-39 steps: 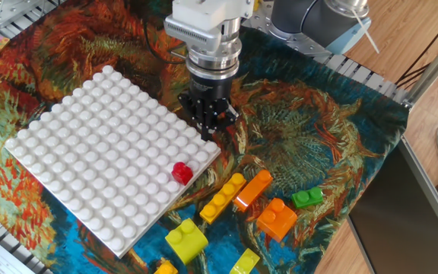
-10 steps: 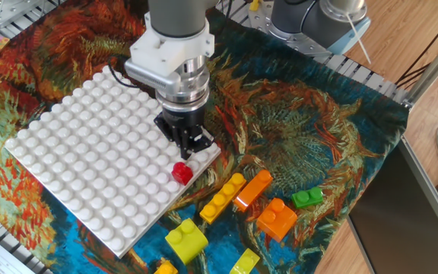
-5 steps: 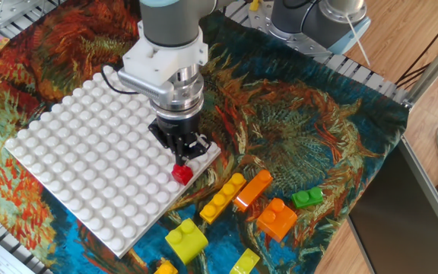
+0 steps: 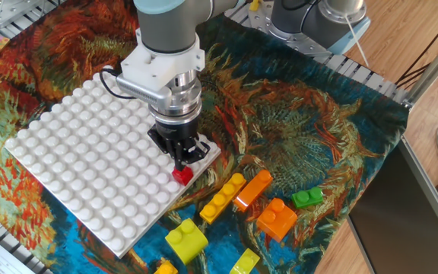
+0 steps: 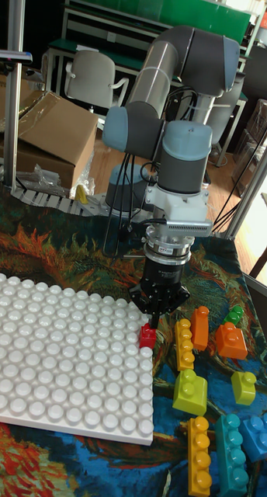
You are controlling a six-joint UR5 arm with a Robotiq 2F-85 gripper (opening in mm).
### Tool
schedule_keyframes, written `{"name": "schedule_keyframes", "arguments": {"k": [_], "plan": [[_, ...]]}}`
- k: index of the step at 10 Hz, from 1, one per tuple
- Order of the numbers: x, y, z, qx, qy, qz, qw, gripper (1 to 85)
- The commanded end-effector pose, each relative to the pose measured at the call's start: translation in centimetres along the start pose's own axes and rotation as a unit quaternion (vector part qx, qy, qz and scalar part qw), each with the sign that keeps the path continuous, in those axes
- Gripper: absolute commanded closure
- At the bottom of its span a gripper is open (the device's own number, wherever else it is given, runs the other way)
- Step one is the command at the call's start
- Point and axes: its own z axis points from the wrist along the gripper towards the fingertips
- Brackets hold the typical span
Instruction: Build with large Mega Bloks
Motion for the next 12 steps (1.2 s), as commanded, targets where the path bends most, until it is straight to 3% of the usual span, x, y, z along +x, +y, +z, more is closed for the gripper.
{"name": "schedule_keyframes", "arguments": {"k": [1,6,12], "plan": [[0.0,0.44,0.16,-0.009,-0.005,0.005,0.9999,84.3],[-0.46,0.74,0.82,-0.016,-0.012,0.001,0.9998,84.3],[0.27,0.1,0.03,-0.018,-0.009,-0.001,0.9998,84.3]]}}
